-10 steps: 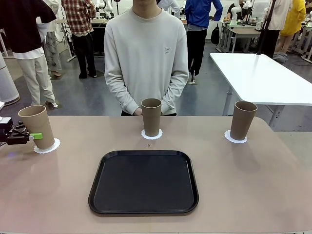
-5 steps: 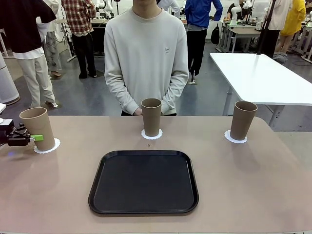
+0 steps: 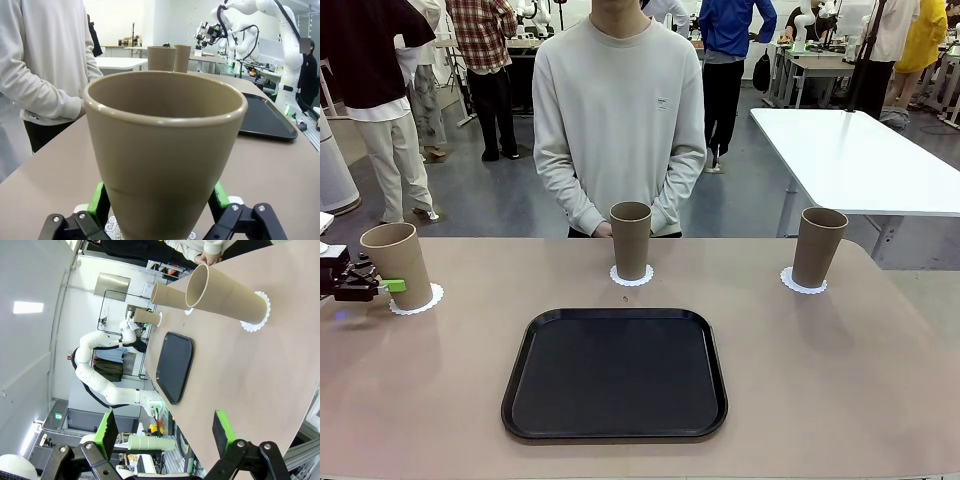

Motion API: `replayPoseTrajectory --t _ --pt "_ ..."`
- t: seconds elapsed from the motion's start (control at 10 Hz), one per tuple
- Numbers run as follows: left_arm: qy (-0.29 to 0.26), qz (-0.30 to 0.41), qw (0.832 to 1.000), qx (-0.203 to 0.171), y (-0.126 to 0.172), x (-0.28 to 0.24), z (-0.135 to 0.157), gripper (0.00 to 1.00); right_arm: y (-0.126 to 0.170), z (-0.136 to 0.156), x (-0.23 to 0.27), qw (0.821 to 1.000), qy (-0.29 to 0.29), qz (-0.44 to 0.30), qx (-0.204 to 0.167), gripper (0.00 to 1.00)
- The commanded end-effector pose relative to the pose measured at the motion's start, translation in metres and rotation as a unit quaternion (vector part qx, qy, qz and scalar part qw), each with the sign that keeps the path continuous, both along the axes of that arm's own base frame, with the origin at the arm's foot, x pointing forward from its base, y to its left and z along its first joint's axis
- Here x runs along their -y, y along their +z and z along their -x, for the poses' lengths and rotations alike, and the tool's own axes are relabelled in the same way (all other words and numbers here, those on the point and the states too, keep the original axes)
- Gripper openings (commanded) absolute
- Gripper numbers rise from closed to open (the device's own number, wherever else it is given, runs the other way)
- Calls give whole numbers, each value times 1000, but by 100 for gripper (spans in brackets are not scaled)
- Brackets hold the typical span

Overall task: Place coasters on the table and set cups on them.
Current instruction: Take one Reusable plastic cup from the Flat Tray and place it on a coaster set by the human.

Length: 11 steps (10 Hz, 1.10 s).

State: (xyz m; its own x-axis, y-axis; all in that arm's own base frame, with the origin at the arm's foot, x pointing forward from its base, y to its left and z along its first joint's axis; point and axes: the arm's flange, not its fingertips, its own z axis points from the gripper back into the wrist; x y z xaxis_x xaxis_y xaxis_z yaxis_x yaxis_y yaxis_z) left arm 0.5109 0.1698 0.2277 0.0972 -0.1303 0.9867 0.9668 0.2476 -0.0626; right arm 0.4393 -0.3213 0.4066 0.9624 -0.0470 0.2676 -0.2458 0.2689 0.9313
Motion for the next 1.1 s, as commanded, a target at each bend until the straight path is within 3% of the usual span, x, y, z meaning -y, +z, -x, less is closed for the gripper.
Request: replayPoseTrajectory --t 0.0,1.0 --pt "-18 -2 1000 -2 0 -2 1 100 1 0 -2 1000 -5 -1 3 100" --pt "-29 -89 996 -9 -3 -11 3 100 1 0 -2 1000 -5 -1 3 100"
